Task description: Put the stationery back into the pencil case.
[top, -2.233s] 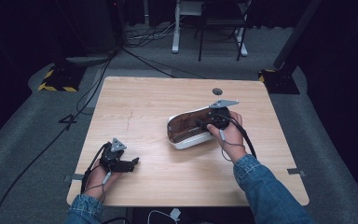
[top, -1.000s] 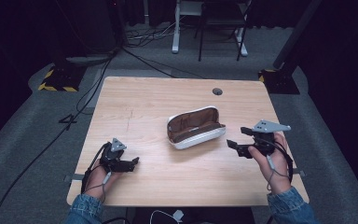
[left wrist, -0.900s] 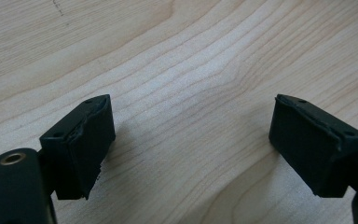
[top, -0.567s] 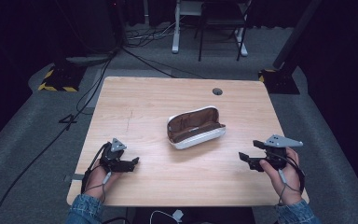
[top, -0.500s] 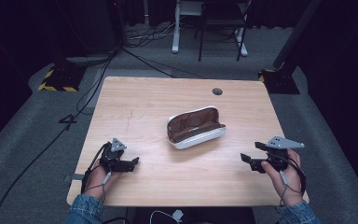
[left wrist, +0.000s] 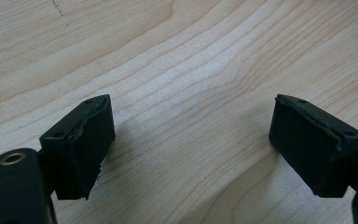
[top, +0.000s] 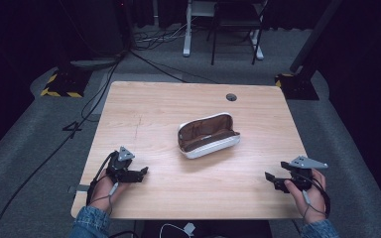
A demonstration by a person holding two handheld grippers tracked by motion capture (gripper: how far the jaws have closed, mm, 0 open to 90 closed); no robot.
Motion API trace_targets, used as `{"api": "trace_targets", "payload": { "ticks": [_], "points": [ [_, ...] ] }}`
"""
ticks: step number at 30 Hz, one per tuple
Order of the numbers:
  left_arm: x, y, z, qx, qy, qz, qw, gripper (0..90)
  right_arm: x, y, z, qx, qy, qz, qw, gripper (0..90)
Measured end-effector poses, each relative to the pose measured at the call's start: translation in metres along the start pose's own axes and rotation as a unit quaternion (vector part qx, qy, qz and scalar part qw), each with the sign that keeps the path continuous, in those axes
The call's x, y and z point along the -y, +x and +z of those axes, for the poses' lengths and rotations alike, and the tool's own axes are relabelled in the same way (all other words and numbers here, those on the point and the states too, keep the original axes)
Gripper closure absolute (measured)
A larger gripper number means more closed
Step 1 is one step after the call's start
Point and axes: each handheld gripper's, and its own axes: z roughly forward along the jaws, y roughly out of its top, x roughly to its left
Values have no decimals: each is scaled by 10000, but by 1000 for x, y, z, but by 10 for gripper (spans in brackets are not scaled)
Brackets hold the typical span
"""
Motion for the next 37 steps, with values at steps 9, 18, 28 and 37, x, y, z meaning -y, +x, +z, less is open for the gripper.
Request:
{"api": "trace_targets", "payload": {
  "ticks": [9,18,28,37],
  "points": [
    [0,0,0,0,0,-1,10000,146,19,-4,4,-3,66,95,9999,192],
    [0,0,0,1,0,-1,10000,146,26,-5,11,96,59,34,9999,187],
    [0,0,0,3,-4,-5,10000,146,30,-7,19,1,270,-154,9995,149],
    [-1,0,1,-34,1,-39,10000,144,29,-6,22,-30,339,-174,9993,89]
  ]
}}
